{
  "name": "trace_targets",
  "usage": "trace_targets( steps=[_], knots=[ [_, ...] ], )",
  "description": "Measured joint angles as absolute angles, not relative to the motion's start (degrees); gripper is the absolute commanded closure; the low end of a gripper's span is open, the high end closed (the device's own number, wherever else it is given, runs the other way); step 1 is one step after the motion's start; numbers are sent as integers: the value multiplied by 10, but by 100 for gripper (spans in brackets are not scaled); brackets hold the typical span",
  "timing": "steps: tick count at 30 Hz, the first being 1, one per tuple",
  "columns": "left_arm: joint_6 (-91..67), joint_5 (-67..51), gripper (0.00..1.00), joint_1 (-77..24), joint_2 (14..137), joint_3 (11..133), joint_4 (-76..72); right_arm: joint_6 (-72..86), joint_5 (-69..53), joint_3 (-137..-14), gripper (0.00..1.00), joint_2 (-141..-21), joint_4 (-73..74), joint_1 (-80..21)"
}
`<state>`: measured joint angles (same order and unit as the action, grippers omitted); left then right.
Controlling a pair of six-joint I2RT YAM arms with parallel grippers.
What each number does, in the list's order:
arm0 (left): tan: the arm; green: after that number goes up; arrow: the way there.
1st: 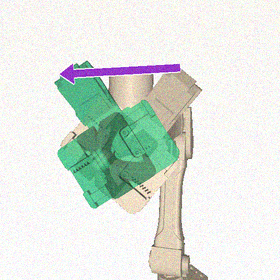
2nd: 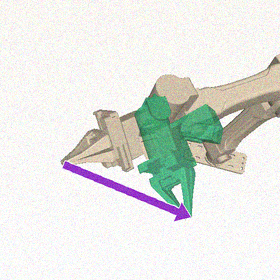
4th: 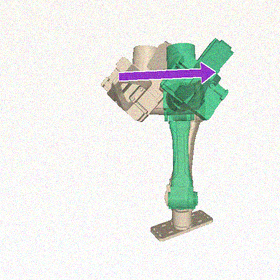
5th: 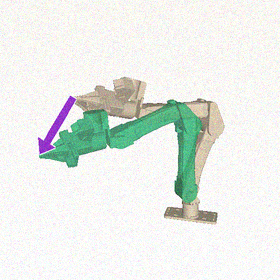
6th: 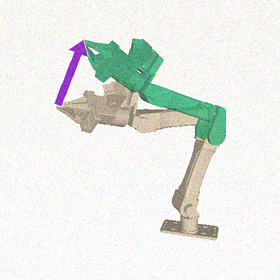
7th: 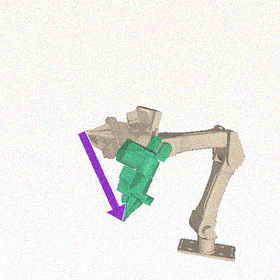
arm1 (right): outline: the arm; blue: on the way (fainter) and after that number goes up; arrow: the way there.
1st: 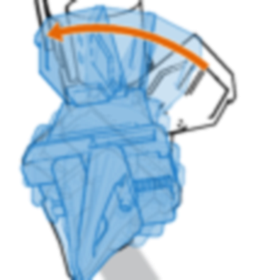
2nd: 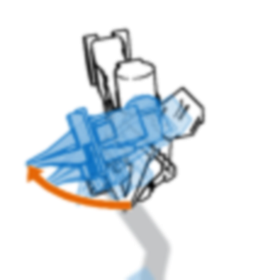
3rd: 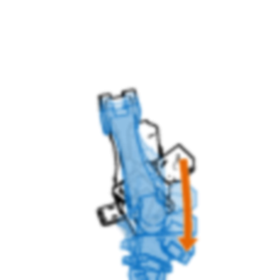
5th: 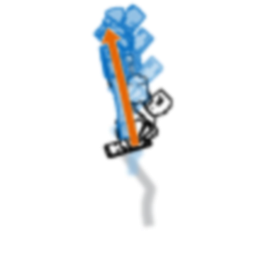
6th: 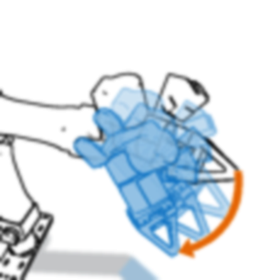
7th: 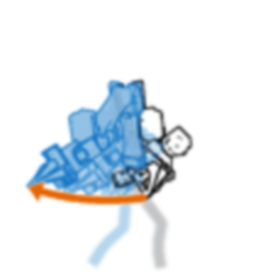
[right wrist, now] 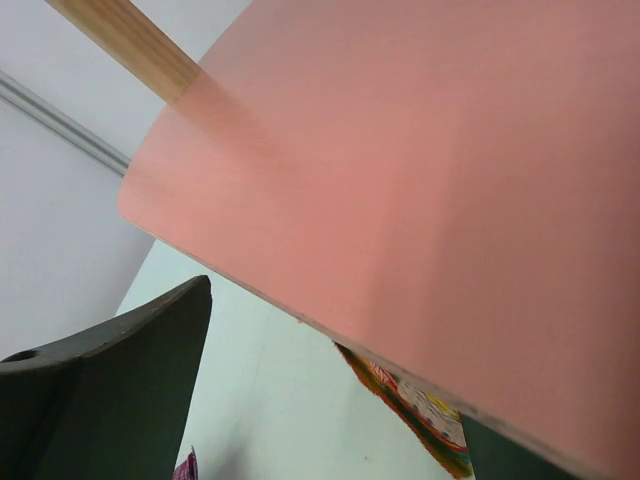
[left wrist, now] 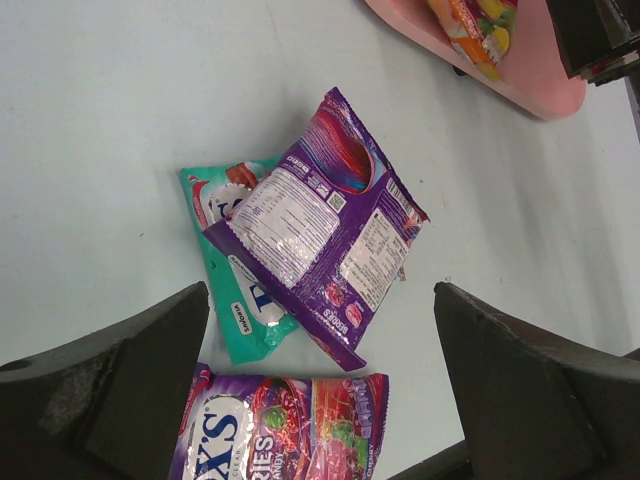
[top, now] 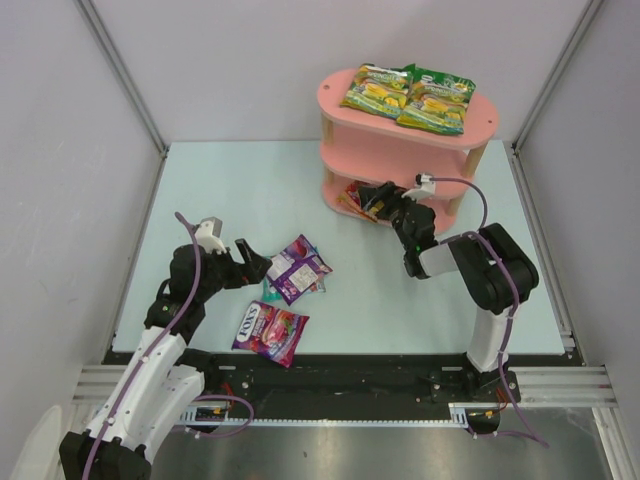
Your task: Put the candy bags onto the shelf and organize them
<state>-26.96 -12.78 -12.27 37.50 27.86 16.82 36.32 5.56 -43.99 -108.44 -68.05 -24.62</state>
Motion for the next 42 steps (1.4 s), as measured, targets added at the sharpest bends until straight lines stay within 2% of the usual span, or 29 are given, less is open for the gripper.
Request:
trace_targets(
  steps=[8, 13, 18, 23, 28, 37, 40, 42],
  knots=[
    [-270, -128, 0, -123, 375, 279, 168, 350, 50, -404, 2, -1038, -652, -247],
    [-270, -129, 0, -123, 375, 279, 168, 341, 46, -331, 1, -932, -608, -275],
    [-270, -136, 0, -123, 375, 279, 164, 323, 65, -309, 0, -795, -502, -386],
    [-270, -138, 0, -123, 375, 279, 160, 331, 73, -309, 0, -730, -391, -500],
    [-270, -139, 0, -123, 374, 279, 156, 366, 65, -308, 0, -767, -308, -511],
    [-270, -140, 0, -123, 364, 278, 156, 407, -10, -363, 0, -913, -265, -448],
    [-270, -140, 0, -123, 363, 278, 156, 426, -37, -389, 3, -944, -272, -441],
    [-270, -140, 0, -123, 363, 278, 156, 443, -56, -398, 10, -964, -290, -435]
  ],
)
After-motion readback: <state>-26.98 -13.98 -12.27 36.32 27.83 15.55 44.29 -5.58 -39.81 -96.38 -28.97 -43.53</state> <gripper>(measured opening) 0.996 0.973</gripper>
